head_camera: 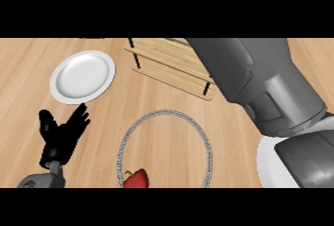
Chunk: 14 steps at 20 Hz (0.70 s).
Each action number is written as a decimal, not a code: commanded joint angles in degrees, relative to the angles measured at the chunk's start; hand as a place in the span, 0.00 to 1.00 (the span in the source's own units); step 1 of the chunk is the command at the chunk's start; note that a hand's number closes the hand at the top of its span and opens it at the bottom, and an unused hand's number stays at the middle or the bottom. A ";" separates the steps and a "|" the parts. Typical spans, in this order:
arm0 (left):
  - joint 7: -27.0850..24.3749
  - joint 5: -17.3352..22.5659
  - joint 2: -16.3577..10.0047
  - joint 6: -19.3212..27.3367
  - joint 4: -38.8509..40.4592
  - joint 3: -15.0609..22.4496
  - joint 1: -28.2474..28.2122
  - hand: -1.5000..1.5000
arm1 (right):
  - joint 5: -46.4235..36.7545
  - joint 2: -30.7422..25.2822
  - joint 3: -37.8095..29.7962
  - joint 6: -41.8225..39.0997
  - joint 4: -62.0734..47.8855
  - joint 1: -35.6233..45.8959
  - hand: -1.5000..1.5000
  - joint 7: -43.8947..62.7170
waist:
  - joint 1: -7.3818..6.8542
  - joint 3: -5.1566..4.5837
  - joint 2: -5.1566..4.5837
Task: Pick the lemon from the placemat and place it in the tiered shelf
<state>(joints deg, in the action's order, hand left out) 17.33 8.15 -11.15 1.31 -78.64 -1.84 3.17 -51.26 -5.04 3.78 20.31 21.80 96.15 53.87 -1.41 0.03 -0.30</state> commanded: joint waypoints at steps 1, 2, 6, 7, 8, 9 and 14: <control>-0.82 0.66 -1.16 -1.38 1.06 -1.18 -1.25 0.50 | -0.17 0.75 -1.86 7.82 2.69 -0.02 0.00 5.41 | 0.35 -0.08 0.18; 0.17 0.53 -0.07 -0.70 0.94 -0.48 0.44 0.50 | -0.14 0.18 -2.66 11.52 2.21 -1.50 0.00 3.30 | -0.02 -0.09 -0.20; -0.46 0.79 -0.97 -2.01 -1.47 -0.52 -2.35 0.50 | 2.28 -3.14 -6.50 12.07 3.93 -0.77 0.00 1.05 | -0.38 -0.05 -0.06; -0.65 -0.21 0.23 -0.38 0.69 -0.23 -1.05 0.50 | 1.40 0.50 -6.11 17.42 5.45 -1.11 0.00 3.02 | -0.09 -0.07 -0.09; -0.54 -1.42 2.28 1.80 1.37 0.78 0.14 0.50 | 2.95 -1.14 -7.37 17.08 6.98 -2.25 0.00 -0.45 | 0.47 -0.04 -0.08; -1.06 -1.01 1.52 0.83 1.02 0.37 -0.45 0.50 | 4.58 -2.64 -9.22 16.56 7.30 -2.09 0.00 -1.37 | 0.25 -0.04 -0.11; -1.34 0.74 0.42 -1.11 3.34 -1.43 0.72 0.50 | 4.11 1.05 -11.24 26.69 10.87 -1.63 0.00 0.80 | 0.51 -0.11 -0.08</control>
<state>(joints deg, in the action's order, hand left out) 16.40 7.97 -10.66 1.14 -78.53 -2.28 2.69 -47.60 -5.80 -5.50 38.14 30.31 94.42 52.37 -1.19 0.13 -0.23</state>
